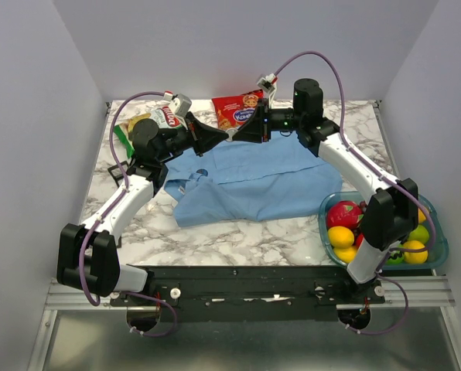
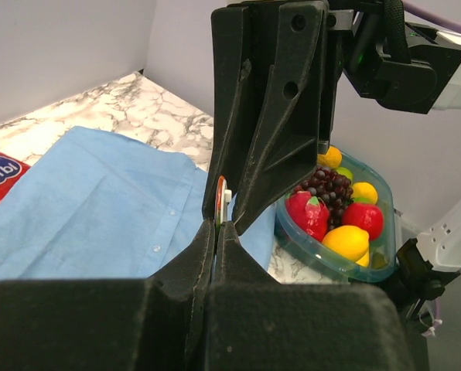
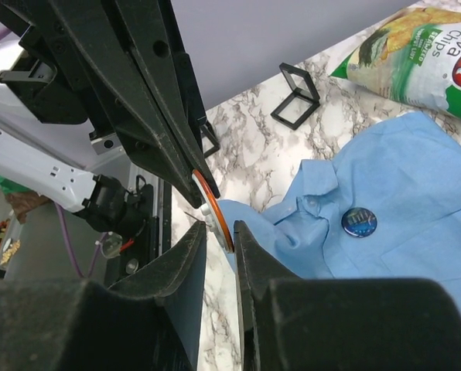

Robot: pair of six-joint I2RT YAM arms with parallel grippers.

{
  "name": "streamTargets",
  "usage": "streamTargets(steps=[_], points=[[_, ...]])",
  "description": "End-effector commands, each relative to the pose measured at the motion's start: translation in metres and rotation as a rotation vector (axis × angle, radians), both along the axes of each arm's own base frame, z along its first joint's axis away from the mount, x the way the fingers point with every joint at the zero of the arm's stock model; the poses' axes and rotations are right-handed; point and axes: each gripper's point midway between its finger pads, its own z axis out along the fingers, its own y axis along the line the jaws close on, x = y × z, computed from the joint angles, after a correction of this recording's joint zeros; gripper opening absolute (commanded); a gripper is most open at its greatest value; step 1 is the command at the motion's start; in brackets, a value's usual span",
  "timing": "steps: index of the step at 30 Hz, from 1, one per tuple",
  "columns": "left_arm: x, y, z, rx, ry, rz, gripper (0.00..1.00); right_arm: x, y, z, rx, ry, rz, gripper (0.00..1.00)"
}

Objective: Remove the brooch from the garment
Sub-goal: Close the brooch.

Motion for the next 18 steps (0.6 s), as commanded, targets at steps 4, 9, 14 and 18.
streamTargets(steps=[4, 9, 14, 18], points=[[-0.007, -0.004, 0.012, 0.000, -0.036, -0.034, 0.00, 0.014, 0.006, 0.003, 0.006, 0.015, -0.062, 0.26], [-0.007, -0.004, 0.012, 0.002, -0.038, -0.037, 0.00, 0.020, 0.005, 0.001, 0.001, 0.042, -0.113, 0.25], [-0.005, -0.004, 0.010, -0.002, -0.025, -0.023, 0.00, 0.008, 0.008, 0.006, 0.016, 0.000, -0.039, 0.30], [-0.004, -0.003, 0.013, -0.003, -0.032, -0.031, 0.00, 0.005, 0.004, 0.001, -0.009, -0.074, -0.017, 0.32]])
